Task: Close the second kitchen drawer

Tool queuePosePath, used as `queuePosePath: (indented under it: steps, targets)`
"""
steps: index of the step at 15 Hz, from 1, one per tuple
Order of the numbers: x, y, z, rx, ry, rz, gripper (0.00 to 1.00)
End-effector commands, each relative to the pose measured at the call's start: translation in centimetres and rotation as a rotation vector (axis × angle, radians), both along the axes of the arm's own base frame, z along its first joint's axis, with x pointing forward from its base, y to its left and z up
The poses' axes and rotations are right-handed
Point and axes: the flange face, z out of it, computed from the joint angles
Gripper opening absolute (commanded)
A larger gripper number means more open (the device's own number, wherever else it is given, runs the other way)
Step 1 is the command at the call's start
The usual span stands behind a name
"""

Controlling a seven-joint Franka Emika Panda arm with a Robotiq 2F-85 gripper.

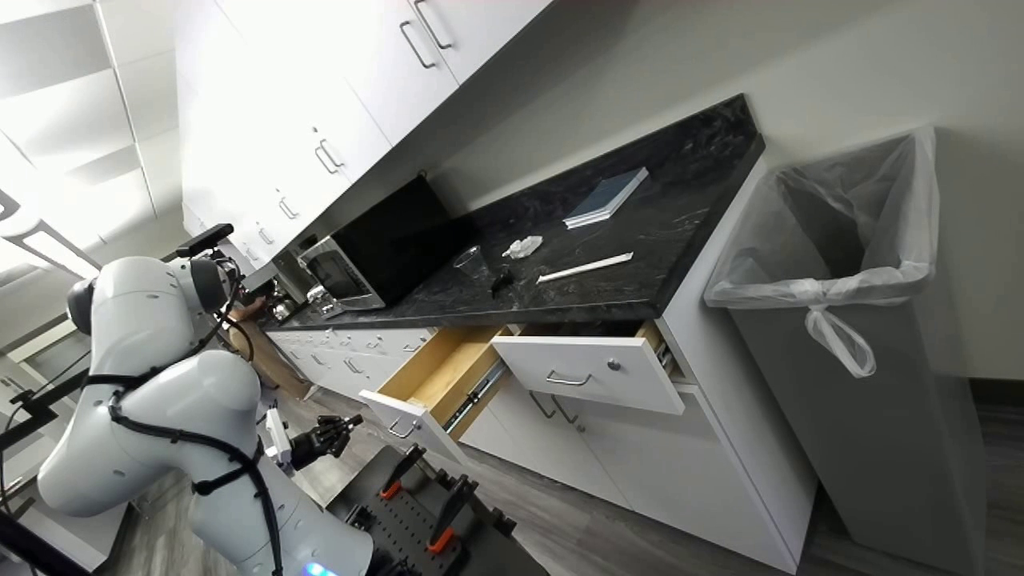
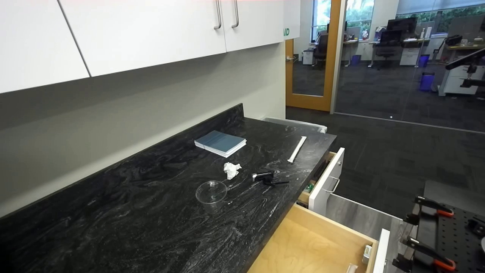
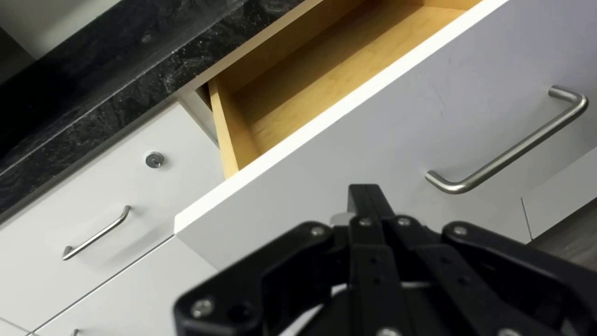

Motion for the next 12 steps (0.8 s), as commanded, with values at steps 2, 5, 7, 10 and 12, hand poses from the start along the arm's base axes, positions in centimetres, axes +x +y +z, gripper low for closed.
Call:
queuePosePath:
  steps: [2,5,7,10,12]
  targets:
    - [0.5,-0.2,-0.3,-0.006,-0.008,0.004,0.01]
    - [0.5,-0.2,-0.3,-0.006,-0.008,0.006,0.0]
    - [1.7,-0.6,-1.1,-0.038,-0.044,0.005,0.0]
    - [3.4,-0.9,-2.0,-0.047,-0.067,-0.002,0.0]
    - [4.8,-1.2,-2.8,-0.057,-0.082,-0.012,0.0]
